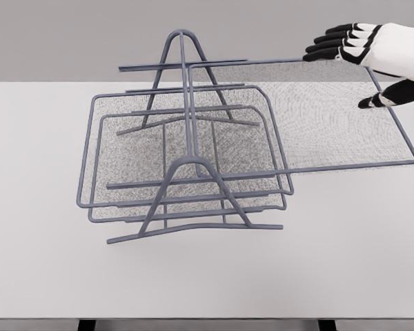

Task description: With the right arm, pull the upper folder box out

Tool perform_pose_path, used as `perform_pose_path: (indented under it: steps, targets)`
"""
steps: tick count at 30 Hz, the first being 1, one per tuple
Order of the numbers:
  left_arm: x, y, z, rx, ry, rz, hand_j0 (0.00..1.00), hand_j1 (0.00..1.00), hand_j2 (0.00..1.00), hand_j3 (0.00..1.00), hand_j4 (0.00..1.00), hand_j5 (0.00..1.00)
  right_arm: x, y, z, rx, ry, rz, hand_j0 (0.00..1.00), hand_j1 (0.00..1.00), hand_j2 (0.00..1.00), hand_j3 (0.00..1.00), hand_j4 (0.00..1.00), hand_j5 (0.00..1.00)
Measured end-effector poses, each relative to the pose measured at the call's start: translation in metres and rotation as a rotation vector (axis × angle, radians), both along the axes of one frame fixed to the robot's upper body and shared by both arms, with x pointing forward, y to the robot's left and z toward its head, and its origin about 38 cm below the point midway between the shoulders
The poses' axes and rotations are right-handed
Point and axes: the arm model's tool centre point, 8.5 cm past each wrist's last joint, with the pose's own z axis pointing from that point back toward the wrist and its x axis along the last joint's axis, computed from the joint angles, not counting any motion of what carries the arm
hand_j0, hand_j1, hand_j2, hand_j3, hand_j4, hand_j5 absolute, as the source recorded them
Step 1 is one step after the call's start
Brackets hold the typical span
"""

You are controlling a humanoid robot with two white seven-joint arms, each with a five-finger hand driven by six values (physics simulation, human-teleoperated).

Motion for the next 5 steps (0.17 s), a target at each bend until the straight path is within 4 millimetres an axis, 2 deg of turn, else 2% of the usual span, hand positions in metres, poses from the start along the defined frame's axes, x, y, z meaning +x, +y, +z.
perform_pose_path:
  steps: [2, 5]
  targets:
    - [0.0, 0.0, 0.0, 0.0, 0.0, 0.0, 1.0, 1.0, 1.0, 1.0, 1.0, 1.0, 0.003, 0.017, -0.011, 0.006, 0.025, 0.041, 1.0, 1.0, 1.0, 1.0, 1.0, 1.0]
    - [0.001, 0.0, 0.0, 0.0, -0.002, 0.0, 1.0, 1.0, 1.0, 1.0, 1.0, 1.0, 0.005, 0.03, -0.028, 0.004, 0.064, 0.075, 1.0, 1.0, 1.0, 1.0, 1.0, 1.0]
